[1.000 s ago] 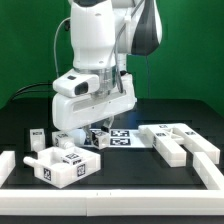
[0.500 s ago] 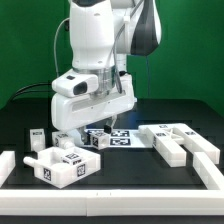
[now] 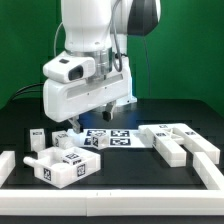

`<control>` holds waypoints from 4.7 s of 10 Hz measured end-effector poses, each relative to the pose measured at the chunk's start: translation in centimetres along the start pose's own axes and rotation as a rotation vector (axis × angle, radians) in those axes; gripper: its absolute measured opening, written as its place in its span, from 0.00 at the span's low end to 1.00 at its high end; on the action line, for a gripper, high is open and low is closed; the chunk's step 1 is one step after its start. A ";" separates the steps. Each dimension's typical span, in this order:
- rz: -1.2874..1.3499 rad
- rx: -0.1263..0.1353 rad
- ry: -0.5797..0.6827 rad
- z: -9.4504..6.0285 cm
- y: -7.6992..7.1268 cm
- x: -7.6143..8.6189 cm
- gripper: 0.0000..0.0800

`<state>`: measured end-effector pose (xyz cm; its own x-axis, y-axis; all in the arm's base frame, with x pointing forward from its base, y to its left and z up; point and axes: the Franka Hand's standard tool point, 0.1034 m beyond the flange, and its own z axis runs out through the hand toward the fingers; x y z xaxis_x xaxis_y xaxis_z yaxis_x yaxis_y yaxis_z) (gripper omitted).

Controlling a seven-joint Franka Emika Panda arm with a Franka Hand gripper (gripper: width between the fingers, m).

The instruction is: Assemble chair

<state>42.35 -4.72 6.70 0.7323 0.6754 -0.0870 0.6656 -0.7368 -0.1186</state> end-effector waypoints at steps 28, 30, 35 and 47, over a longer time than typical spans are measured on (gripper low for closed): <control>0.006 -0.080 0.022 2.5 9.6 2.5 0.34; 0.005 -0.066 0.014 1.6 9.3 2.4 0.34; 0.046 -0.102 0.075 -5.4 4.3 3.1 0.35; -0.067 -0.319 0.252 -5.7 -1.1 0.3 0.35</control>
Offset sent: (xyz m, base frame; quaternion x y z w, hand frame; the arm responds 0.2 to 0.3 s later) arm 0.0238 -0.0365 -0.0420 -0.0859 0.0168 -0.0390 0.9954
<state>42.68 -3.83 12.47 0.6718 0.7233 0.1598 0.6954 -0.6901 0.2005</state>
